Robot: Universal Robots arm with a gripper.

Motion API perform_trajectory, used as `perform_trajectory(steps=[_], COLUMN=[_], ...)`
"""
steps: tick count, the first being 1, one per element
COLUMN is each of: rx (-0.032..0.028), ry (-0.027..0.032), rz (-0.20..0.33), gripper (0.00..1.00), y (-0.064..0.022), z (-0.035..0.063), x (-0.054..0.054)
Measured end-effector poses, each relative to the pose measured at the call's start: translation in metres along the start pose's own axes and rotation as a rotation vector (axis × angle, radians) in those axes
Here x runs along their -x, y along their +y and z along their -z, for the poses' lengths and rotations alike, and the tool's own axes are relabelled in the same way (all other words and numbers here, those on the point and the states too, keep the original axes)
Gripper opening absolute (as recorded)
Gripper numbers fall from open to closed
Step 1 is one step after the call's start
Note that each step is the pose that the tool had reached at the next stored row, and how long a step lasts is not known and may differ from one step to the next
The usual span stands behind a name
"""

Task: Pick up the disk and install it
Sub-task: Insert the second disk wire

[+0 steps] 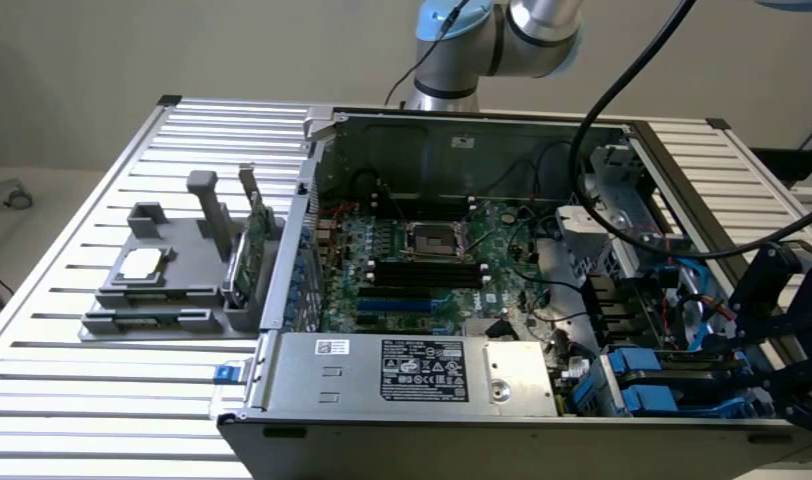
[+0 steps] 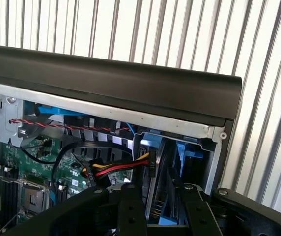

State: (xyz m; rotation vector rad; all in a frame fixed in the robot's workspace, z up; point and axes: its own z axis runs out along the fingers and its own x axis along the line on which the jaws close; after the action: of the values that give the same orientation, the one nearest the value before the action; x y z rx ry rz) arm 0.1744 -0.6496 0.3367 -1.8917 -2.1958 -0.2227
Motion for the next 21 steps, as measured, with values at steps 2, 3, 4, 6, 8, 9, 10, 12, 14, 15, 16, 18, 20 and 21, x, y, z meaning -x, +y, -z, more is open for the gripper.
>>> perform_trajectory(steps=[2, 3, 4, 6, 8, 9, 10, 12, 14, 15, 16, 18, 20, 21], rx=[0.0010, 0.0016, 0.0022, 0.0031, 0.0037, 0.0041, 0.0043, 0.0050, 0.0060, 0.0063, 0.0067, 0.0069, 0.0077, 0.0085], ry=[-0.0001, -0.0001, -0.0001, -0.0003, -0.0002, -0.0002, -0.0001, -0.0001, -0.0001, -0.0002, -0.0003, -0.0003, -0.0007, -0.0008], rz=[-0.002, -0.004, -0.005, -0.007, -0.009, -0.010, -0.011, -0.013, -0.014, -0.015, -0.015, -0.015, -0.015, -0.014], gripper=[0.33, 0.33, 0.33, 0.33, 0.33, 0.31, 0.24, 0.18, 0.16, 0.16, 0.16, 0.16, 0.16, 0.16], y=[0.0000, 0.0000, 0.0000, 0.0000, 0.0000, -0.0001, -0.0001, -0.0002, -0.0005, -0.0006, -0.0010, -0.0025, -0.0051, -0.0069], z=[-0.0004, -0.0006, -0.0009, -0.0011, -0.0012, -0.0013, -0.0013, -0.0013, -0.0014, -0.0014, -0.0014, -0.0014, -0.0010, -0.0006], x=[0.0001, 0.0002, 0.0002, 0.0003, 0.0003, 0.0003, 0.0003, 0.0004, 0.0004, 0.0003, 0.0002, 0.0000, -0.0005, -0.0010])
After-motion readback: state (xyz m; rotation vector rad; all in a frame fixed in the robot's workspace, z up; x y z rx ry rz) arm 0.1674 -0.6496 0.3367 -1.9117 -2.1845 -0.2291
